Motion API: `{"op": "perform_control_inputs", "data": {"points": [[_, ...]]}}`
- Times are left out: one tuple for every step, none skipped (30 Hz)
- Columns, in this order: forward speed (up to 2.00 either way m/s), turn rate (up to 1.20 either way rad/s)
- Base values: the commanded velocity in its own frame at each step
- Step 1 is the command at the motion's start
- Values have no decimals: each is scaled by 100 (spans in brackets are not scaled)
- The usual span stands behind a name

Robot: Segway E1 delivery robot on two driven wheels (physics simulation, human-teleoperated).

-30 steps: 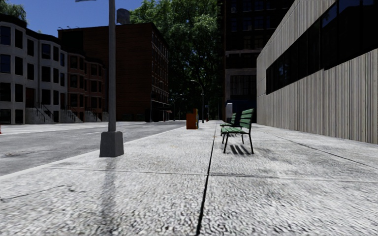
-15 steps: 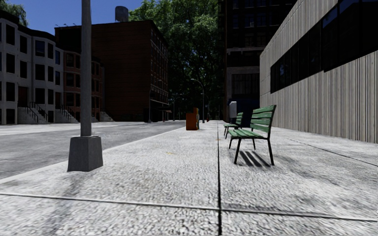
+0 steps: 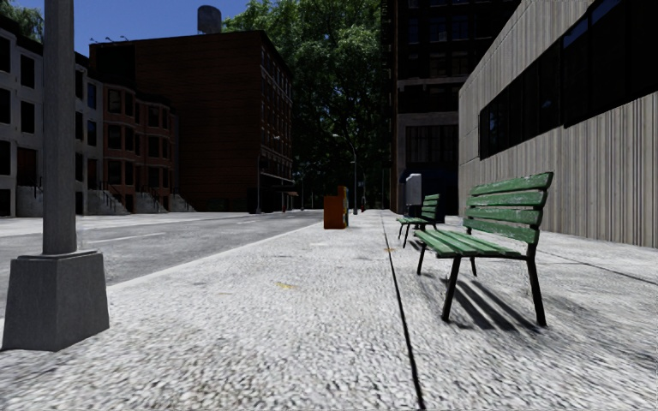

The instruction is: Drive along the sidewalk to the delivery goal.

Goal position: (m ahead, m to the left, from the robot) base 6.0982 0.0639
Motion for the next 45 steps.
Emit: {"op": "perform_control_inputs", "data": {"points": [[200,0],[200,0],[200,0],[200,0],[200,0],[200,0],[200,0],[200,0],[200,0],[200,0],[200,0],[200,0],[200,0],[200,0],[200,0],[200,0],[200,0],[200,0],[200,0],[200,0],[200,0],[200,0],[200,0],[200,0],[200,0],[200,0],[200,0],[200,0],[200,0],[200,0],[200,0],[200,0],[200,0],[200,0],[200,0],[200,0],[200,0],[200,0],[200,0],[200,0],[200,0],[200,0],[200,0],[200,0],[200,0]]}}
